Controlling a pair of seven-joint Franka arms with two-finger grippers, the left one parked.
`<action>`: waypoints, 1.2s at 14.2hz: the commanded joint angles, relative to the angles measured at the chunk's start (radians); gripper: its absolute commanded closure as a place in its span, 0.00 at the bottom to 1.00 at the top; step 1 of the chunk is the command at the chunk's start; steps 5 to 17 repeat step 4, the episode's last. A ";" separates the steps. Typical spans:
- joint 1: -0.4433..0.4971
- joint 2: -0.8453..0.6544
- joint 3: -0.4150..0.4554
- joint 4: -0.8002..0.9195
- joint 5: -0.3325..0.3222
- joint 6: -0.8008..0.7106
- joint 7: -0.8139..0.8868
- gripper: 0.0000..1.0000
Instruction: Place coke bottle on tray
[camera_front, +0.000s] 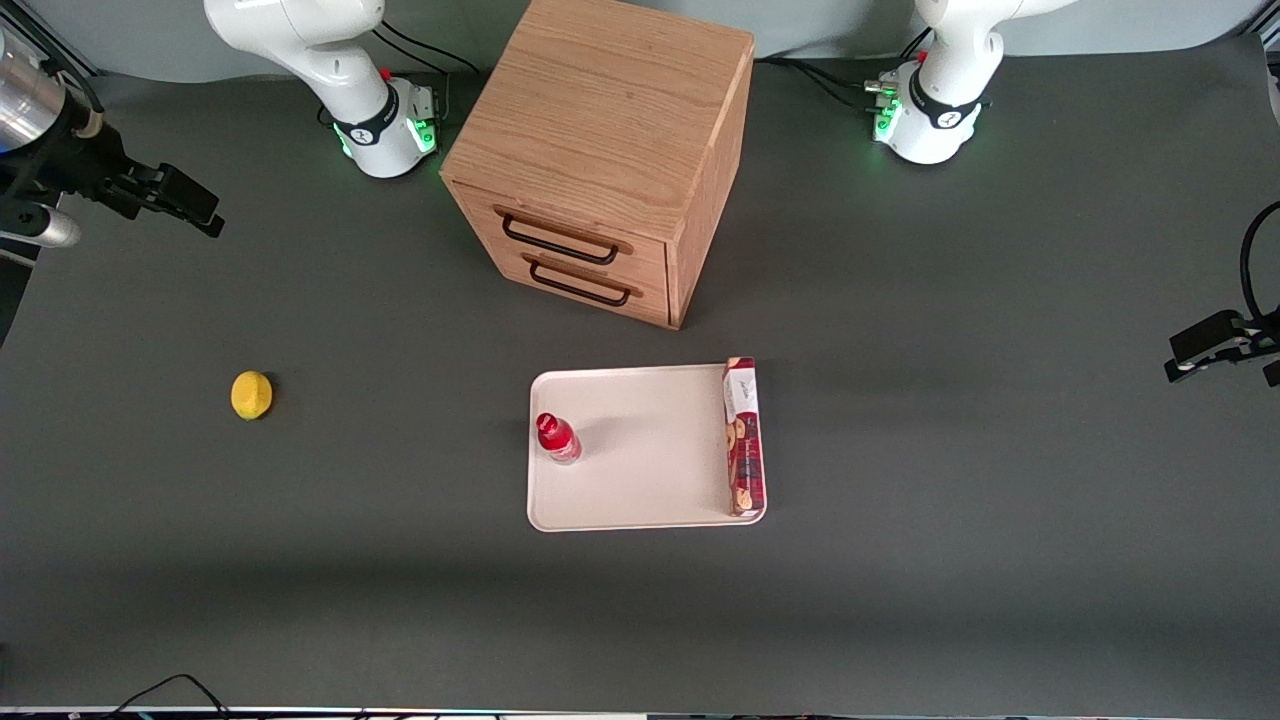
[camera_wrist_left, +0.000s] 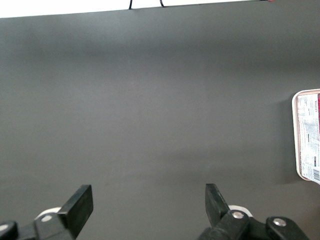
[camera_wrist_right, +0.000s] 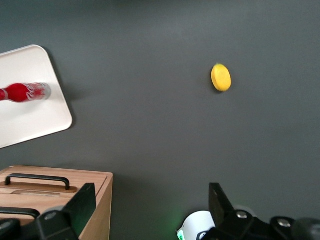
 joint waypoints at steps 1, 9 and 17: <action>0.014 -0.028 -0.046 -0.048 0.076 0.047 -0.007 0.00; 0.017 0.066 -0.061 0.072 0.117 0.025 0.008 0.00; 0.017 0.066 -0.061 0.072 0.117 0.025 0.008 0.00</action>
